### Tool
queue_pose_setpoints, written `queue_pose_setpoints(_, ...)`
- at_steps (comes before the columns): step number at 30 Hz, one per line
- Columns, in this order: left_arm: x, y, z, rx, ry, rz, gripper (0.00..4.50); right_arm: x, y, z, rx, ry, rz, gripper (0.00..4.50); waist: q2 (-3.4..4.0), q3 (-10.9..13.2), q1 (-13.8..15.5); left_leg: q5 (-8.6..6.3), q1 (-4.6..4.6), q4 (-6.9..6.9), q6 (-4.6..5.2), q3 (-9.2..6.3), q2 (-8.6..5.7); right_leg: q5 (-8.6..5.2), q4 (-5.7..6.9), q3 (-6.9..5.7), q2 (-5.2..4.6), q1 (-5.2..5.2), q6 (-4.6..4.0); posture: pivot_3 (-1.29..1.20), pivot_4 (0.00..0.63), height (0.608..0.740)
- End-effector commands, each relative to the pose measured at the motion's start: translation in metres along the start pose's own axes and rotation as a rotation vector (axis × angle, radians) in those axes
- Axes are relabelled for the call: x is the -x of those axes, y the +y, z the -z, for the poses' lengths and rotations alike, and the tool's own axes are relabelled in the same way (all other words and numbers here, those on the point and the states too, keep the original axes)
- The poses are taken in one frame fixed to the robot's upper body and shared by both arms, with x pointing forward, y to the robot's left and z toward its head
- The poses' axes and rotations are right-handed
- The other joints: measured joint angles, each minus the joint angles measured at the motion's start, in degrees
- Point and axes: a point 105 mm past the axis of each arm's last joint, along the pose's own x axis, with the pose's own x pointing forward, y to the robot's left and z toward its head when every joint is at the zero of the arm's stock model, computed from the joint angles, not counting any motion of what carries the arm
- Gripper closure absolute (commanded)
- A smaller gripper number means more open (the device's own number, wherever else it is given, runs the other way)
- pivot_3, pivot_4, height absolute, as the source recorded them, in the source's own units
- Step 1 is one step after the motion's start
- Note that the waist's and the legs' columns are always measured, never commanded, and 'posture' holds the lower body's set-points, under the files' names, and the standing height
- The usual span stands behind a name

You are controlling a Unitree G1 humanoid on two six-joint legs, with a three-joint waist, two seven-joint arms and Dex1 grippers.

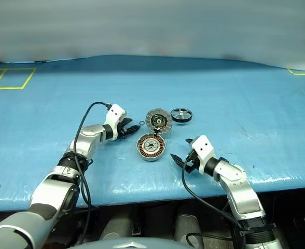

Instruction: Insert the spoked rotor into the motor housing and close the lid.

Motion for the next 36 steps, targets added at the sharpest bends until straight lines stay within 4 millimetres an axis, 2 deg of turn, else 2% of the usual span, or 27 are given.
queue_pose_setpoints(1, -0.007, -0.003, -0.014, -0.023, -0.022, 0.006, 1.76, 0.0, -0.002, -0.011, 0.032, -0.038, -0.005, 0.0, 0.0, 0.0, 0.1, 0.0, -0.01, 0.0, 0.0, 0.0, 0.0, 0.0, 0.0, 0.0, 0.0, 0.0, 0.0, 0.0, 0.15, 0.74)
queue_pose_setpoints(6, -0.022, -0.005, -0.011, -0.011, 0.028, -0.044, 1.76, -0.001, -0.003, -0.014, 0.045, -0.039, -0.014, 0.0, -0.01, 0.0, 0.2, -0.01, -0.03, 0.05, 0.04, -0.01, -0.04, 0.02, -0.01, 0.0, 0.0, 0.02, 0.04, 0.0, 0.15, 0.74)
queue_pose_setpoints(13, -0.031, -0.008, -0.007, -0.003, 0.08, -0.066, 1.76, 0.001, -0.004, -0.013, 0.047, -0.037, -0.006, 0.0, -0.02, 0.0, 0.1, -0.02, -0.02, 0.07, 0.07, 0.0, -0.04, 0.03, 0.0, 0.0, 0.0, 0.04, 0.07, 0.0, 0.15, 0.74)
queue_pose_setpoints(16, -0.032, -0.011, 0.0, -0.011, 0.11, -0.041, 2.32, 0.002, -0.005, -0.013, 0.05, -0.037, 0.002, 0.0, -0.03, 0.0, 0.1, -0.02, -0.01, 0.1, 0.07, -0.01, -0.04, 0.04, 0.0, 0.0, 0.0, 0.06, 0.08, 0.0, 0.15, 0.74)
queue_pose_setpoints(19, -0.03, -0.011, 0.007, 0.014, 0.13, -0.036, 3.29, 0.003, -0.007, -0.013, 0.05, -0.039, 0.014, 0.0, -0.03, 0.0, 0.0, -0.03, -0.01, 0.12, 0.07, 0.0, -0.04, 0.04, 0.0, 0.01, 0.0, 0.07, 0.07, 0.0, 0.15, 0.74)
queue_pose_setpoints(21, -0.026, -0.01, 0.013, 0.029, 0.145, -0.027, 3.85, 0.003, -0.008, -0.012, 0.051, -0.04, 0.019, 0.0, -0.03, 0.0, 0.0, -0.03, 0.0, 0.13, 0.07, 0.0, -0.03, 0.04, 0.01, 0.01, 0.0, 0.07, 0.07, 0.0, 0.15, 0.74)
queue_pose_setpoints(25, -0.019, -0.004, 0.02, 0.012, 0.156, -0.039, 3.85, 0.001, -0.007, -0.012, 0.052, -0.041, 0.015, 0.0, 0.0, -0.1, -0.4, -0.03, 0.02, 0.13, 0.07, 0.01, -0.01, 0.03, 0.02, 0.02, 0.0, 0.06, 0.07, 0.0, 0.15, 0.74)
queue_pose_setpoints(30, -0.002, 0.01, 0.016, -0.01, 0.068, -0.089, 3.85, -0.001, -0.007, -0.015, 0.057, -0.054, 0.009, 0.0, 0.0, -0.1, -1.2, -0.03, 0.07, 0.12, 0.07, 0.03, 0.01, 0.04, 0.04, 0.04, 0.0, 0.07, 0.05, 0.0, 0.15, 0.74)
queue_pose_setpoints(33, 0.017, 0.01, 0.009, 0.006, -0.068, -0.065, 3.85, 0.0, -0.006, -0.016, 0.048, -0.073, -0.001, 0.0, 0.01, -0.1, -1.9, -0.03, 0.09, 0.1, 0.06, 0.09, 0.06, 0.09, 0.06, 0.1, -0.02, 0.01, -0.05, 0.0, 0.15, 0.74)
queue_pose_setpoints(36, 0.04, 0.0, 0.006, 0.011, -0.17, 0.006, 3.85, 0.001, -0.003, -0.016, 0.028, -0.089, -0.035, 0.0, 0.01, -0.1, -1.8, -0.03, 0.07, 0.04, 0.03, 0.08, 0.09, 0.19, 0.07, 0.08, -0.06, -0.04, -0.33, 0.0, 0.15, 0.74)
